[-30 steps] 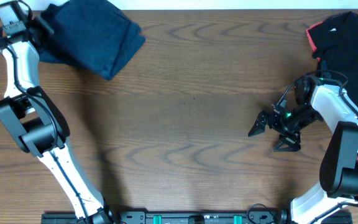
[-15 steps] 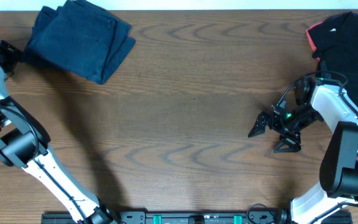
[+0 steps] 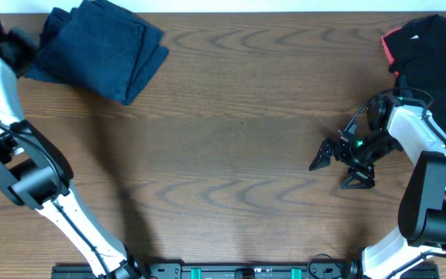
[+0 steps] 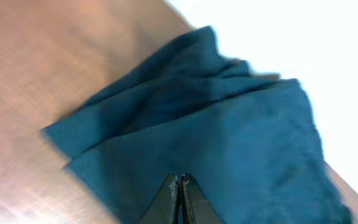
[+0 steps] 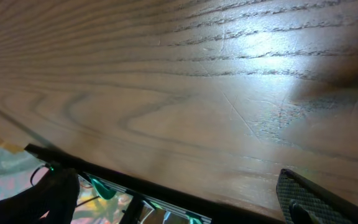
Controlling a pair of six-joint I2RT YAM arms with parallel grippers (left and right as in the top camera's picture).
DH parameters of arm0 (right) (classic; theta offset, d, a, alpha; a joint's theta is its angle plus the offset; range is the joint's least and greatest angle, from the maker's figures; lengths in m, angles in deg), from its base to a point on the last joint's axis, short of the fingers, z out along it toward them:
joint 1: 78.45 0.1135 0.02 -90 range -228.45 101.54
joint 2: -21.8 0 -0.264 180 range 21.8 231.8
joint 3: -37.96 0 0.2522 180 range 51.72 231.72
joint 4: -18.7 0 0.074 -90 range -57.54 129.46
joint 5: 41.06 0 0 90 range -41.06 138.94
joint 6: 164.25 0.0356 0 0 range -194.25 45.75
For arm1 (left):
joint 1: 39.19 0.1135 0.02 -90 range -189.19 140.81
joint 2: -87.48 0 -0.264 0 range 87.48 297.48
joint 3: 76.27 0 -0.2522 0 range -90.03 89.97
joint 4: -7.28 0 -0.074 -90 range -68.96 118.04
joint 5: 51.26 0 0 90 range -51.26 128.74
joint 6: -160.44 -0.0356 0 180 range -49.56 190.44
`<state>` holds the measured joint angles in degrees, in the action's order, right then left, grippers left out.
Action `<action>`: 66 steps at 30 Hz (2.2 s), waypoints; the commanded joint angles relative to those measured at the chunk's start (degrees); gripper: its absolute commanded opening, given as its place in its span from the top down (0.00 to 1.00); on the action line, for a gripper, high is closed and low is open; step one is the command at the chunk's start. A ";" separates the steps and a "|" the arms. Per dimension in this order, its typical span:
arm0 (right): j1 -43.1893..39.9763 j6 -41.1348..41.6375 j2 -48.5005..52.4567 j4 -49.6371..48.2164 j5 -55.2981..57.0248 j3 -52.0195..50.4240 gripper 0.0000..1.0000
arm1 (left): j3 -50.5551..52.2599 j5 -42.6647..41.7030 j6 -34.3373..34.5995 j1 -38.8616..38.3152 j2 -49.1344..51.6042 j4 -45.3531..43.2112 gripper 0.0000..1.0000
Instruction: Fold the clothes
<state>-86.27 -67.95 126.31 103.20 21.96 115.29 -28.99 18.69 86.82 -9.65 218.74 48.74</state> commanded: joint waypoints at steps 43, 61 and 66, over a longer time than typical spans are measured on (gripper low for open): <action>1.97 -0.85 -0.15 -0.87 -0.11 0.17 0.01 | -0.52 -5.70 -8.41 -6.25 -5.03 8.57 0.83; 3.89 -1.25 -0.15 -1.55 -0.28 0.17 0.01 | -0.13 -5.88 -10.82 -16.00 3.41 17.88 0.83; 3.87 -1.25 -0.15 -1.57 -0.28 0.17 0.01 | -0.13 -5.90 -11.04 -15.54 6.27 16.59 0.76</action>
<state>-82.62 -68.45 126.31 101.67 21.94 115.29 -29.47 13.18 76.55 -26.03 222.74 65.59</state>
